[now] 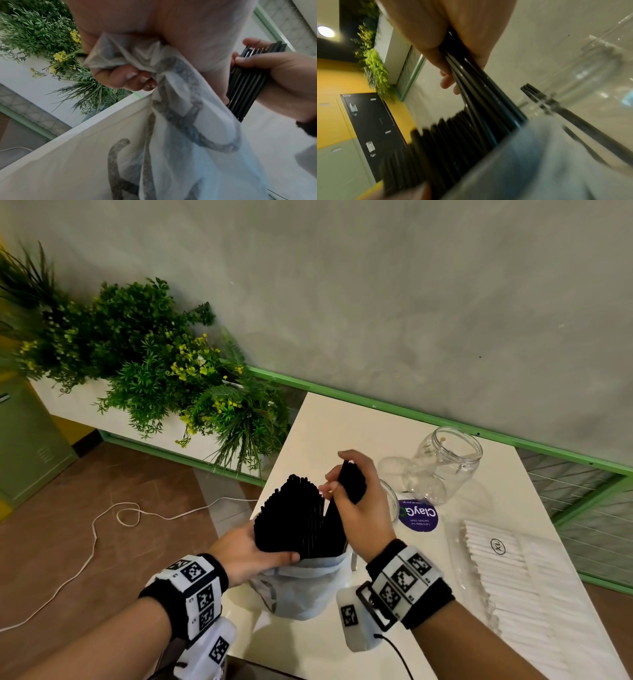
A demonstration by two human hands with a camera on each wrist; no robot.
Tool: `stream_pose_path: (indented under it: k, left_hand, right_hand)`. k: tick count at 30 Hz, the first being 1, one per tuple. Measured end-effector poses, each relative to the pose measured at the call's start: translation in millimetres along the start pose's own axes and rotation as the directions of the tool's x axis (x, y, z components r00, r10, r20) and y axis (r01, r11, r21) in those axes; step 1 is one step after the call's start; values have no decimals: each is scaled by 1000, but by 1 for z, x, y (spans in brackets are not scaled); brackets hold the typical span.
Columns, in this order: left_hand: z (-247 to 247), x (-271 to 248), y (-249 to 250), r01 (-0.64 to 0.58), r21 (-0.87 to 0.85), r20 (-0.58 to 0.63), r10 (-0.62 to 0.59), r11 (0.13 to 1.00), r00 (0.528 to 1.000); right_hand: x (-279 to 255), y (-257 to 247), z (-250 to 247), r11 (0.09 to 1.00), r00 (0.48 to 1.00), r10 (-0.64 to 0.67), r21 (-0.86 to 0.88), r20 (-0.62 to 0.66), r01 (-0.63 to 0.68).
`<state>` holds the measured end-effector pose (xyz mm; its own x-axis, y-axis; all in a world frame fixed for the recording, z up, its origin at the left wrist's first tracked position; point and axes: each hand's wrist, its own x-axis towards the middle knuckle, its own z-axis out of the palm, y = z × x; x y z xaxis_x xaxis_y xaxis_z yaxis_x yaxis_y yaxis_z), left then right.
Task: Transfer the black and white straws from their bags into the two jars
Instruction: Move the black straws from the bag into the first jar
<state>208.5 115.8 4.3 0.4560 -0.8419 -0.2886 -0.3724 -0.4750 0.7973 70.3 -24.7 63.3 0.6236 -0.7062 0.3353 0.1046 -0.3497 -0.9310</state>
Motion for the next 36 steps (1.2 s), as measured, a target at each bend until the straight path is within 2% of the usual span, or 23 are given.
stream_pose_path:
  k: [6, 12, 18, 24, 32, 36]
  left_hand:
    - [1, 3, 2, 12, -76, 26, -10, 997, 1000]
    - [-3, 1, 13, -23, 37, 23, 22, 999, 999]
    - [-1, 4, 10, -29, 23, 31, 28, 999, 999]
    - [-3, 8, 8, -21, -18, 51, 22, 1000, 998]
    - [-4, 7, 13, -27, 2, 49, 27, 1000, 998]
    - [-4, 9, 10, -23, 13, 47, 22, 1000, 999]
  right_hand:
    - [32, -29, -21, 991, 1000, 0, 132, -24, 3]
    - [48, -50, -41, 983, 995, -28, 180, -99, 46]
    - [62, -63, -64, 989, 973, -102, 87, -206, 122]
    - [67, -49, -72, 978, 917, -202, -115, -343, 172]
    - [74, -45, -78, 984, 882, -180, -93, -436, 155]
    - [75, -51, -86, 975, 869, -219, -130, -443, 179]
